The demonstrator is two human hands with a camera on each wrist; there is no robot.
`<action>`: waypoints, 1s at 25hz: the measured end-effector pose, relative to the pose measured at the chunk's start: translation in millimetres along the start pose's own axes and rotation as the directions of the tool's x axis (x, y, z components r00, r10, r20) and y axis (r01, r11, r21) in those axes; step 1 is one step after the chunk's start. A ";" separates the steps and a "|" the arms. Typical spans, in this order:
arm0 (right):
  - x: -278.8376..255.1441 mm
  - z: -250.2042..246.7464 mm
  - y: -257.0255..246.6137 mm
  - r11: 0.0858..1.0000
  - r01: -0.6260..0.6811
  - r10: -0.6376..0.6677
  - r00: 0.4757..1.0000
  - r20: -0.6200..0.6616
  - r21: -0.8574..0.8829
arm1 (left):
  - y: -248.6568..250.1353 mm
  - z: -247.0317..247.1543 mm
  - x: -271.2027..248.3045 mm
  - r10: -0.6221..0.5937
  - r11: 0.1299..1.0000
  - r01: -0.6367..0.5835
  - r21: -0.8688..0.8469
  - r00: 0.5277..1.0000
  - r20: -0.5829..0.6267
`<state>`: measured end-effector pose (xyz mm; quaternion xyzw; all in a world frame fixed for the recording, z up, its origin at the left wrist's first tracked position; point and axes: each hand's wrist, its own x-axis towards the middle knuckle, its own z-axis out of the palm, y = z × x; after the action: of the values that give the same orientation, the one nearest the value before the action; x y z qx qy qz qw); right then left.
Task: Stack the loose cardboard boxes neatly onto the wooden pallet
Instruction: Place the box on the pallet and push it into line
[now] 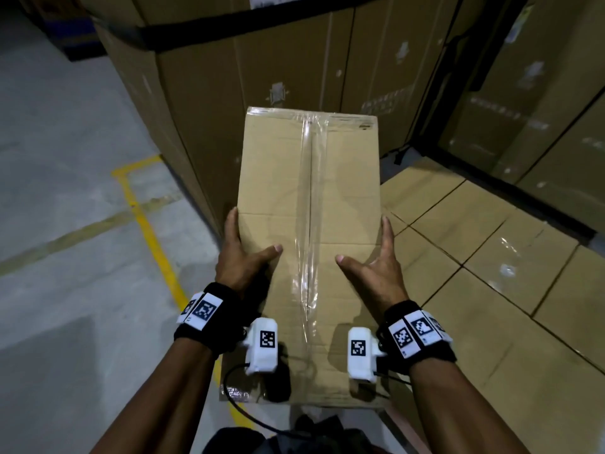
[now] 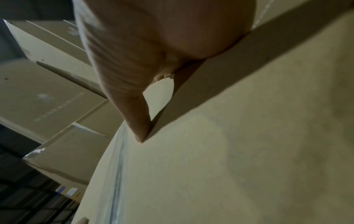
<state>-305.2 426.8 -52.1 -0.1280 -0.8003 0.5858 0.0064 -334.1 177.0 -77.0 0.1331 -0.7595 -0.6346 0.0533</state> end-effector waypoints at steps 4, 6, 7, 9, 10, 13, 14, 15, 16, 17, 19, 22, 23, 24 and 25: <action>65.4 35.4 -12.2 0.998 -0.055 0.056 0.996 -0.071 0.007 | 3.6 5.2 87.9 -0.002 0.997 0.011 -0.081 0.994 0.110; 95.6 58.8 -12.6 0.995 -0.086 0.091 0.989 -0.121 0.045 | 0.3 4.7 135.2 -0.005 1.000 0.010 -0.026 0.982 0.190; 109.8 71.2 -14.1 0.993 -0.103 0.109 0.982 -0.152 0.050 | -0.1 4.4 160.5 -0.005 1.000 0.001 0.020 0.976 0.219; 128.7 92.4 -21.6 0.987 -0.155 0.161 0.968 -0.190 0.044 | -2.7 3.1 203.8 -0.021 0.994 -0.008 0.109 0.965 0.260; 140.2 104.7 -26.7 0.983 -0.180 0.185 0.958 -0.220 0.045 | -2.4 1.7 229.2 -0.043 0.990 0.001 0.139 0.954 0.297; 162.4 133.6 -47.2 0.961 -0.265 0.275 0.909 -0.313 0.075 | 3.1 -0.9 286.8 -0.107 0.981 0.024 0.193 0.895 0.432; 170.2 142.1 -53.2 0.958 -0.275 0.288 0.896 -0.338 0.085 | 6.7 0.2 303.4 -0.113 0.979 0.016 0.205 0.877 0.466; 175.7 148.5 -56.6 0.953 -0.286 0.303 0.883 -0.358 0.100 | 8.8 2.2 317.7 -0.120 0.976 0.011 0.218 0.861 0.495; 180.4 152.0 -58.9 0.948 -0.297 0.318 0.872 -0.371 0.116 | 10.6 5.3 327.6 -0.127 0.973 0.006 0.231 0.847 0.516; 185.2 156.0 -60.1 0.941 -0.312 0.338 0.856 -0.392 0.131 | 9.3 9.8 339.9 -0.125 0.971 -0.012 0.239 0.826 0.550; 192.4 162.4 -64.5 0.928 -0.338 0.372 0.825 -0.426 0.155 | 5.5 18.4 356.1 -0.102 0.970 -0.054 0.237 0.794 0.599; 199.6 162.2 -66.6 0.918 -0.372 0.393 0.790 -0.470 0.141 | 9.0 32.5 371.6 -0.113 0.961 -0.086 0.265 0.747 0.655; 202.2 160.4 -64.5 0.916 -0.374 0.395 0.782 -0.482 0.145 | 11.4 37.8 376.0 -0.115 0.952 -0.110 0.284 0.735 0.668; 204.4 158.5 -61.9 0.916 -0.373 0.396 0.778 -0.487 0.150 | 13.1 42.6 379.4 -0.111 0.944 -0.136 0.300 0.726 0.679; 207.0 156.4 -59.8 0.916 -0.370 0.397 0.773 -0.494 0.156 | 14.4 48.0 383.6 -0.101 0.939 -0.162 0.304 0.715 0.692</action>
<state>-542.2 307.6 -73.9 -0.4403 -0.7111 0.5381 0.1043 -715.8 121.4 -105.7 -0.1216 -0.8236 -0.4941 -0.2504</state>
